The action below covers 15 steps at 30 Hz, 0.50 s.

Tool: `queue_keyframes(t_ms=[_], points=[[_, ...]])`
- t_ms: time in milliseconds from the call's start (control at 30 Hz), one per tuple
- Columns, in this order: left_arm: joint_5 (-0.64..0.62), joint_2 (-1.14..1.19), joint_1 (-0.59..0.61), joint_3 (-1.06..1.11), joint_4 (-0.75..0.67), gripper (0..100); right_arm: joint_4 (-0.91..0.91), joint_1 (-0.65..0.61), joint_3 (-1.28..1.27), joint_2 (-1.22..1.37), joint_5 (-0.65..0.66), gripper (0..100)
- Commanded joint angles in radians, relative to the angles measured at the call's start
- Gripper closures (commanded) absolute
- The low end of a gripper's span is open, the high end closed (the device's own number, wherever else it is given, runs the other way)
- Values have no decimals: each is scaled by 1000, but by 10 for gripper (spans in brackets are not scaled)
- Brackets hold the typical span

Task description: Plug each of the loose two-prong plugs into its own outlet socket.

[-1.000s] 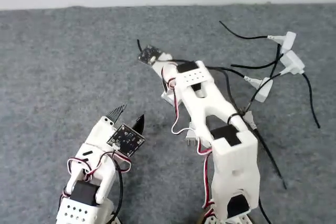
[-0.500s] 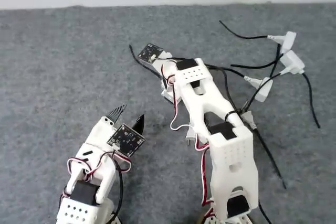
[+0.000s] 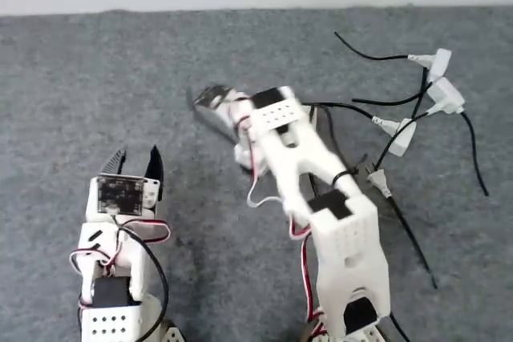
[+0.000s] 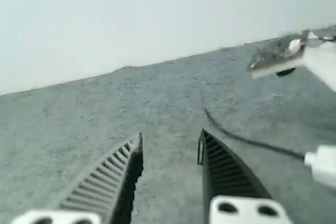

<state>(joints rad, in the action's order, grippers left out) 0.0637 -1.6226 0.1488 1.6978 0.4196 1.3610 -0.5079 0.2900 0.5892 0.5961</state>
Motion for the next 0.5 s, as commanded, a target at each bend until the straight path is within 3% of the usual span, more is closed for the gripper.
queue_keyframes(t_ms=[0,167,467], points=[[-21,-20,21,-30,-32,834,54,-117,-74,-150,9,991],[-28,-20,66,-36,-35,834,10,-208,-325,-325,-14,990],[-25,-20,44,-42,-32,834,-351,-211,-884,-610,-51,990]])
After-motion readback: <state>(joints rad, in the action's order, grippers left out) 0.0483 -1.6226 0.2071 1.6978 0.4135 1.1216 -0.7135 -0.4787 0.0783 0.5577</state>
